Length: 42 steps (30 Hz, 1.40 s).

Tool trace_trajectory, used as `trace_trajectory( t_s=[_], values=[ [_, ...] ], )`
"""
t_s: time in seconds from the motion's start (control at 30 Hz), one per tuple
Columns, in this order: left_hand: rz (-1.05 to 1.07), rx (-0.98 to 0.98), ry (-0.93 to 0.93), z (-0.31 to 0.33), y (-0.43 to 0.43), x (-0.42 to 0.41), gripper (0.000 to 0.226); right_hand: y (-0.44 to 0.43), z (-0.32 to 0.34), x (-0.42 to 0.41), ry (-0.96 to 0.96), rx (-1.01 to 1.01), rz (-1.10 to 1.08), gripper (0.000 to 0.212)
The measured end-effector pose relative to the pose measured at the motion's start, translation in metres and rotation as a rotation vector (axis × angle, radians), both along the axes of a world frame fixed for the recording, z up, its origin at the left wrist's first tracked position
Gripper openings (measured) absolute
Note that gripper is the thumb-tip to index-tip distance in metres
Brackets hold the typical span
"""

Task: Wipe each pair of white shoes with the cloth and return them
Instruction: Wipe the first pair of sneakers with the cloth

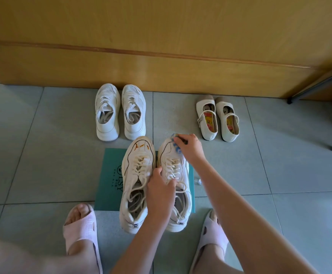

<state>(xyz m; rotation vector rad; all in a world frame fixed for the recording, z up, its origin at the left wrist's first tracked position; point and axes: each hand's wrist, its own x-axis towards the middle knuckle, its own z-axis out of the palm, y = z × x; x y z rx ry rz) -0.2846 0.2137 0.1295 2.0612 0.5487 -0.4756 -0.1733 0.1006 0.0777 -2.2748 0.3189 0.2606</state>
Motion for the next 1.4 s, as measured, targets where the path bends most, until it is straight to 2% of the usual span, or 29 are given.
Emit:
trace_trajectory(
  t_s=[0.13,0.33,0.63,0.83,0.97,1.1,1.2,1.3,1.4],
  values=[
    [-0.006,-0.002,-0.028,-0.003,0.000,-0.001,0.052,-0.008,-0.004,-0.015,-0.028,-0.035,-0.053,0.027],
    [-0.007,-0.033,-0.034,-0.006,0.001,0.000,0.056,-0.014,-0.002,-0.045,0.010,0.037,-0.212,0.026],
    [-0.036,-0.006,-0.030,-0.007,0.003,0.001,0.055,-0.018,0.002,-0.096,0.068,0.150,-0.291,0.024],
    [-0.056,-0.012,-0.033,-0.006,0.004,0.000,0.059,-0.037,0.017,-0.117,0.247,0.287,-0.340,0.016],
    [-0.049,-0.051,-0.017,-0.007,0.005,0.001,0.058,-0.043,0.031,-0.089,0.148,0.479,-0.690,0.023],
    [-0.063,-0.040,-0.032,-0.007,0.005,0.001,0.058,-0.033,0.039,-0.040,-0.047,0.509,-0.760,0.045],
    [-0.047,-0.053,-0.010,-0.008,0.005,0.002,0.060,-0.016,0.025,-0.017,-0.077,0.406,-0.671,0.038],
    [-0.045,-0.069,-0.022,-0.011,0.005,0.002,0.058,0.001,0.006,-0.023,-0.011,0.265,-0.532,0.029],
    [-0.027,-0.084,-0.015,-0.013,0.005,0.002,0.058,0.005,0.002,-0.041,0.027,0.190,-0.524,0.025]
  ],
)
